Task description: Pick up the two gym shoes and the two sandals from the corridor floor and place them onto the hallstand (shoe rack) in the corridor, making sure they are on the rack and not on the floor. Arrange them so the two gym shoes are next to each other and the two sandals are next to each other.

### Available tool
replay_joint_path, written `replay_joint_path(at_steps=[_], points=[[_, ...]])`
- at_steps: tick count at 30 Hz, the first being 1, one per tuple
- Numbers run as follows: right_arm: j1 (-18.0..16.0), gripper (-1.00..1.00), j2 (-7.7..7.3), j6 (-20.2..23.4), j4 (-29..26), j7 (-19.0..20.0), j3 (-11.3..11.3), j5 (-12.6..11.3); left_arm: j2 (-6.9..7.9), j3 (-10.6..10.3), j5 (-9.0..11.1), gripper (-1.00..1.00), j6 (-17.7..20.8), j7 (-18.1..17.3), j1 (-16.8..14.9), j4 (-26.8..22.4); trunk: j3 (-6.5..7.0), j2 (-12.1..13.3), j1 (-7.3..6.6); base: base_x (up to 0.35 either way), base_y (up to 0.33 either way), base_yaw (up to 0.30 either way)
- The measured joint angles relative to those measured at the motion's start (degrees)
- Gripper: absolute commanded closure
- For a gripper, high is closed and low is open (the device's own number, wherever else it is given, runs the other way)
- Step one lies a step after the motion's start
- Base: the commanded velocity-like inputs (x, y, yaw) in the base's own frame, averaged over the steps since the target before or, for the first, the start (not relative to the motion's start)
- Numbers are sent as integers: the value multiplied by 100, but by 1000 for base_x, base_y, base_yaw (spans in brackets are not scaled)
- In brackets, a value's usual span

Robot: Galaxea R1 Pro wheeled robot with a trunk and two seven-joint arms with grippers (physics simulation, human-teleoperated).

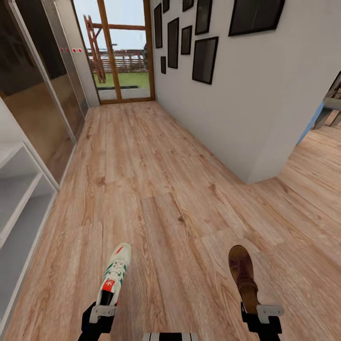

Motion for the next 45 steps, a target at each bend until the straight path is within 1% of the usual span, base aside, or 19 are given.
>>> replay_joint_path(at_steps=[1,3,4,5,11,25,30,34,40,45], points=[[2,100,7,-364,260,-7,7,-2,0,19,-1,100,-53,1,85,8,26,40,-22,0,0,0],[2,100,14,-632,463,-12,10,-10,-3,20,-1,100,-86,-1,176,7,81,120,-66,0,0,0],[5,100,36,-788,727,-14,18,-21,-7,22,-16,100,-102,0,238,26,107,161,-88,0,0,0],[2,100,39,-815,785,-16,15,-23,-8,27,-10,100,-104,1,244,27,135,201,-110,0,0,0],[2,100,83,-852,913,-25,17,-29,-8,23,-6,100,-123,1,271,30,297,441,-242,0,0,0],[2,100,98,-853,923,-26,9,-32,-10,22,-6,100,-128,-7,272,31,424,443,-242,-16,-7,0],[3,100,110,-853,925,-39,9,-32,-17,21,-19,100,-245,-7,280,32,438,443,-239,-248,-114,0],[3,100,169,-852,922,-42,4,-29,-17,23,-18,100,-260,-7,280,32,440,443,-239,-315,-34,-86],[5,100,191,-852,921,-44,1,-33,-18,23,-16,100,-258,-7,280,32,441,443,-239,-287,82,-235],[4,100,191,-852,920,-44,-2,-33,-18,23,-17,100,-257,-7,280,33,441,443,-242,-71,35,-261]])
